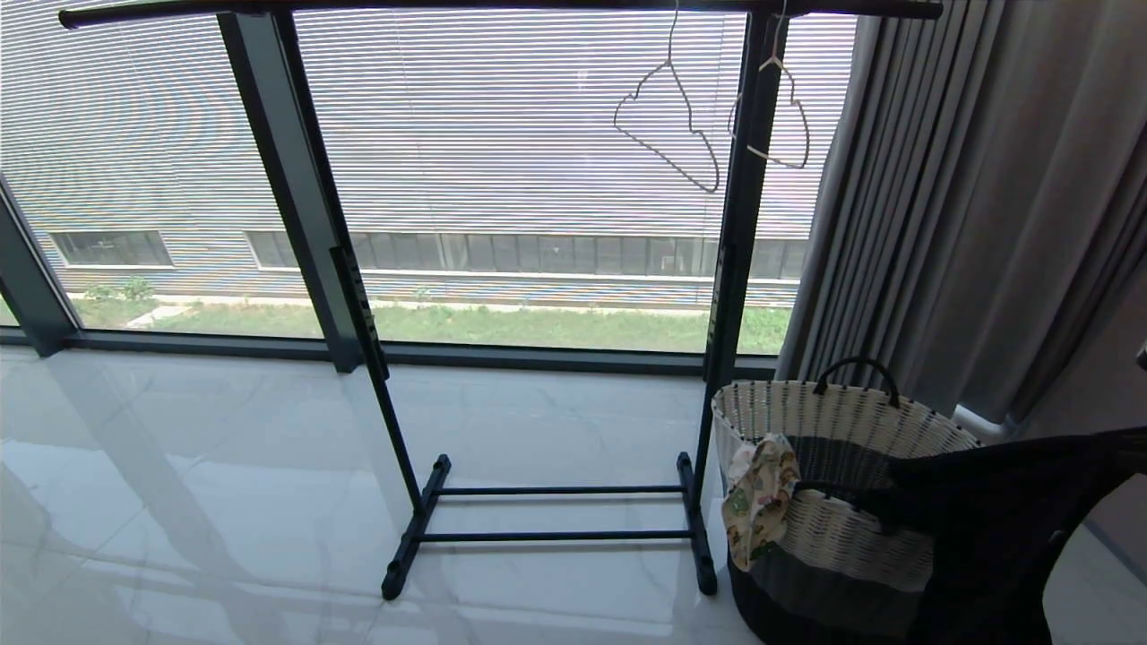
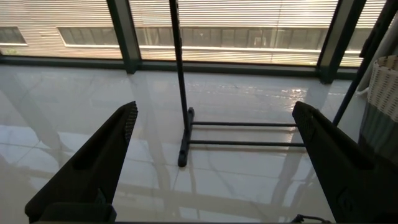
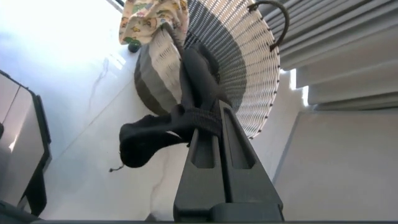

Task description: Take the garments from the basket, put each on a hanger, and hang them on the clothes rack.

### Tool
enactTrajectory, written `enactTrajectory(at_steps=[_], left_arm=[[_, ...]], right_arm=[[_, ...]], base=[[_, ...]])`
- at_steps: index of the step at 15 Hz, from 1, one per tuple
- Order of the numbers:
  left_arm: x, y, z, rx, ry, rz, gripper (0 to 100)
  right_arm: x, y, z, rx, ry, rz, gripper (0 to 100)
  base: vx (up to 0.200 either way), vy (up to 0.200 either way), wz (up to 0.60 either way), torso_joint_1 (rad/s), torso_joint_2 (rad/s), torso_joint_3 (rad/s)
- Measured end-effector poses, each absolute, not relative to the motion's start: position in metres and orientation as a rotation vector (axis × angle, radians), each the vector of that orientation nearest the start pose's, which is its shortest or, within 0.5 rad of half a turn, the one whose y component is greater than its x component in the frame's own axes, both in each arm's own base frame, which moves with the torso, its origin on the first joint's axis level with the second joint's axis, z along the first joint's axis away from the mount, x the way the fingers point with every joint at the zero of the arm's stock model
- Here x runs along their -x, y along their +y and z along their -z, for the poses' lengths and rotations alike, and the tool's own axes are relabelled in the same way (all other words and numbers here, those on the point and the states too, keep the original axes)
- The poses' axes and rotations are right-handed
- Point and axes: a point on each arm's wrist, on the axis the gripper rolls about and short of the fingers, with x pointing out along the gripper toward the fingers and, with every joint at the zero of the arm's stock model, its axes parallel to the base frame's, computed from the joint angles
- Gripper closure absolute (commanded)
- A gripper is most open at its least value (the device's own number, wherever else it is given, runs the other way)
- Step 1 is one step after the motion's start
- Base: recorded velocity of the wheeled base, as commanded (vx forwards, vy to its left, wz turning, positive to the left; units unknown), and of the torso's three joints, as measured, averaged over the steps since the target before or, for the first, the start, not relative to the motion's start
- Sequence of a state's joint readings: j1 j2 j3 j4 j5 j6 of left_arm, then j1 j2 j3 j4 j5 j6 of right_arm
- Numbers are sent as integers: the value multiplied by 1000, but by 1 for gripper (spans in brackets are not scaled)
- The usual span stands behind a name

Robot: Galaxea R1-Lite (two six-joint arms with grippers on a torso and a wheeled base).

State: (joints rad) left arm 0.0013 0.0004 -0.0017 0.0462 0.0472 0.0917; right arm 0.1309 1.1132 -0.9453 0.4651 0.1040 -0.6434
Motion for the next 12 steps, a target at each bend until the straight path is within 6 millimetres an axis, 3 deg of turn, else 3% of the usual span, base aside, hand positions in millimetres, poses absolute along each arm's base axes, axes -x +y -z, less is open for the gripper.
enactTrajectory(at_steps=[5,9,10,12], left_arm=[[22,0,-71,-114,54,22,0],[19,0,-75,-79,96,117,0],[19,0,-84,-39,84,129,0],[15,0,-123,54,33,155,0]], right_arm=[[-121,33,-273,659,457,-517,100],[-124,44,-274,675,440,-594,100],[-124,45,-274,676,440,-605,100],[-125,48,-274,679,437,-623,100]], base=[[0,0,0,0,0,0],[0,0,0,0,0,0],[0,0,0,0,0,0],[0,0,0,0,0,0]])
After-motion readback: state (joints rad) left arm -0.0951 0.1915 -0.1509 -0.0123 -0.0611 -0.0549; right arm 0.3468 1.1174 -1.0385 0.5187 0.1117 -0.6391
